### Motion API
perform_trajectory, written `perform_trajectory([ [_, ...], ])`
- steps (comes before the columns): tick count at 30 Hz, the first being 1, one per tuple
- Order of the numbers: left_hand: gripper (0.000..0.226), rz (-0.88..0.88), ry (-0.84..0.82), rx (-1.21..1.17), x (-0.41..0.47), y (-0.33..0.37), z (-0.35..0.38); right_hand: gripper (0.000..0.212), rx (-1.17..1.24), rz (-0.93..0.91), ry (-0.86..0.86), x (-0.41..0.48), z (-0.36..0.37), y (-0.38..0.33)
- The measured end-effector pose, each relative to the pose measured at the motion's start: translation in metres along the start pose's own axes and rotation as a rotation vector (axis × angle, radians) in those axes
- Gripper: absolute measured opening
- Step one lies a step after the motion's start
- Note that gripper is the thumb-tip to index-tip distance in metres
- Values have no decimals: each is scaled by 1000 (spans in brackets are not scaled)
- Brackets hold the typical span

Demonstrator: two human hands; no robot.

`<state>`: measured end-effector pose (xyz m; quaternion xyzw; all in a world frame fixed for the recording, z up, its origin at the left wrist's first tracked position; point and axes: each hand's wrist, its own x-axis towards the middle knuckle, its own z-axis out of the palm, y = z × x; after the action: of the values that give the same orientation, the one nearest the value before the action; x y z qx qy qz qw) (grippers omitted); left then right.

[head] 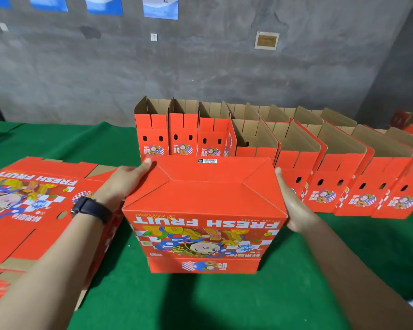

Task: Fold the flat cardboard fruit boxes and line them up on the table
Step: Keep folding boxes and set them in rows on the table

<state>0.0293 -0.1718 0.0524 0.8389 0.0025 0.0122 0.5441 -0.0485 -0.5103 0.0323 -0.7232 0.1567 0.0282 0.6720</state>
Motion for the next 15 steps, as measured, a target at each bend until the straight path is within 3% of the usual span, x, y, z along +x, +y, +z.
perform_trajectory([
  [5, 35, 71, -86, -228, -10, -7, -26, 104, 93, -108, -126, -25, 7, -4],
  [7, 32, 48, -134, -355, -14, -14, -34, 97, 184, -106, -227, -34, 10, 6],
  [10, 55, -13, -176, -452, -19, -16, -39, 75, 228, -156, -298, -44, 18, 15],
  [15, 35, -81, 38, -631, -17, -24, -37, 69, 278, -259, -226, -48, 28, 9],
])
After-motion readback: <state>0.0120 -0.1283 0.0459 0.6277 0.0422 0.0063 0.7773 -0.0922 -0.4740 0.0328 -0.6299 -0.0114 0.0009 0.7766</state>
